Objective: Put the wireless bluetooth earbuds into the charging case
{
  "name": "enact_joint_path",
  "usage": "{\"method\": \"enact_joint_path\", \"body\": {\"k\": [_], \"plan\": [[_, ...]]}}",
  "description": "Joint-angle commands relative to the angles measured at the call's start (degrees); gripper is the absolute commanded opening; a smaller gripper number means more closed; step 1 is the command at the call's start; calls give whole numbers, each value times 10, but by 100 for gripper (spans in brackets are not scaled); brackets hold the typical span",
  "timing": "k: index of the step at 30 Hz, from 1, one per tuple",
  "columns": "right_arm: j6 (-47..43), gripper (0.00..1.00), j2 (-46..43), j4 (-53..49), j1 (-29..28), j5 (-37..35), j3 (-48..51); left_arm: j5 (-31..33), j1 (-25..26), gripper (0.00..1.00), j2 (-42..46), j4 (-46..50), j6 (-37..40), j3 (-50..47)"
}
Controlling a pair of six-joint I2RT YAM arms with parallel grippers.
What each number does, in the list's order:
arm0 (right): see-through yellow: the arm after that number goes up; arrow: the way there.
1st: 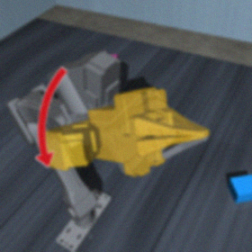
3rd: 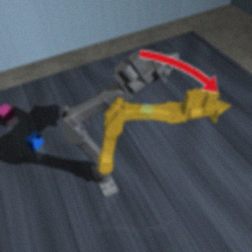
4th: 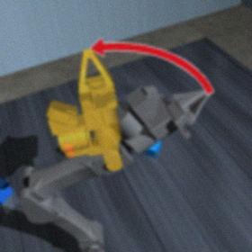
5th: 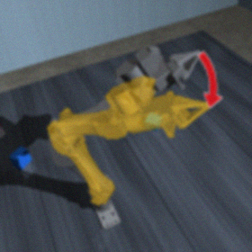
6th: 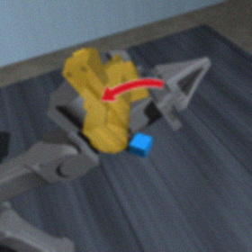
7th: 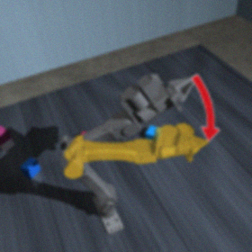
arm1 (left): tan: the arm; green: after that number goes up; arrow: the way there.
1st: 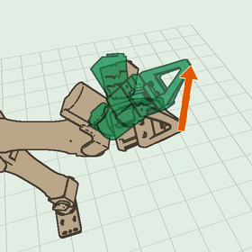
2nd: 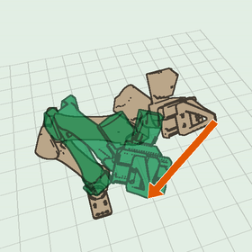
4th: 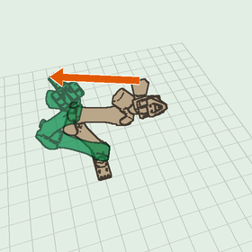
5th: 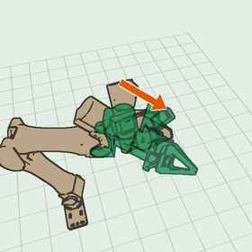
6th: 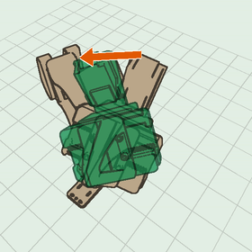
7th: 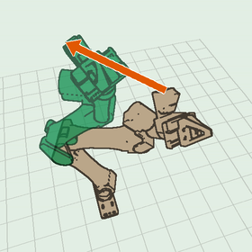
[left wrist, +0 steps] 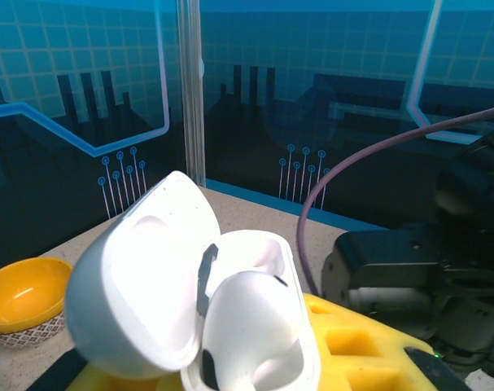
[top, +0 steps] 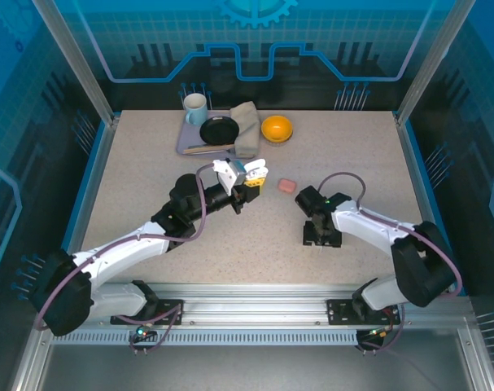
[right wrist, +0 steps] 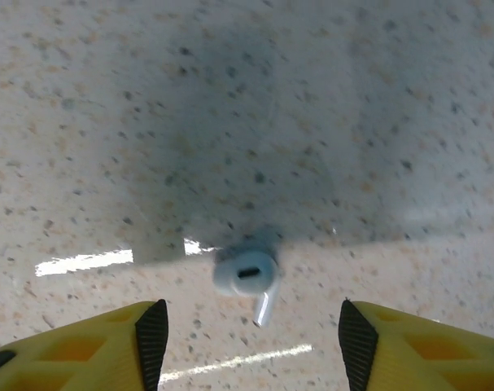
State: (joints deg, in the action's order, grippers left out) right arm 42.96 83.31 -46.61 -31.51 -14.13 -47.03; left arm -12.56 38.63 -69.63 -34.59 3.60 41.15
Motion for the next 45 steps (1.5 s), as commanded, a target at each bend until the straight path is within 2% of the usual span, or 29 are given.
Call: {"method": "enact_joint_path", "body": {"k": [1, 10, 22, 29, 45], "plan": [[-46, 58, 22, 9, -1, 8, -23, 10, 4, 0, 14, -12, 13, -1], [-50, 49, 51, 8, 10, 7, -16, 12, 3, 0, 10, -8, 15, 6], [-50, 44, 52, 33, 36, 29, 24, 11, 3, 0, 0, -10, 11, 11], [-56, 42, 61, 35, 42, 27, 16, 10, 3, 0, -1, -9, 6, 12], [-66, 29, 68, 31, 52, 39, 10, 9, 4, 0, 3, -5, 7, 12]]}}
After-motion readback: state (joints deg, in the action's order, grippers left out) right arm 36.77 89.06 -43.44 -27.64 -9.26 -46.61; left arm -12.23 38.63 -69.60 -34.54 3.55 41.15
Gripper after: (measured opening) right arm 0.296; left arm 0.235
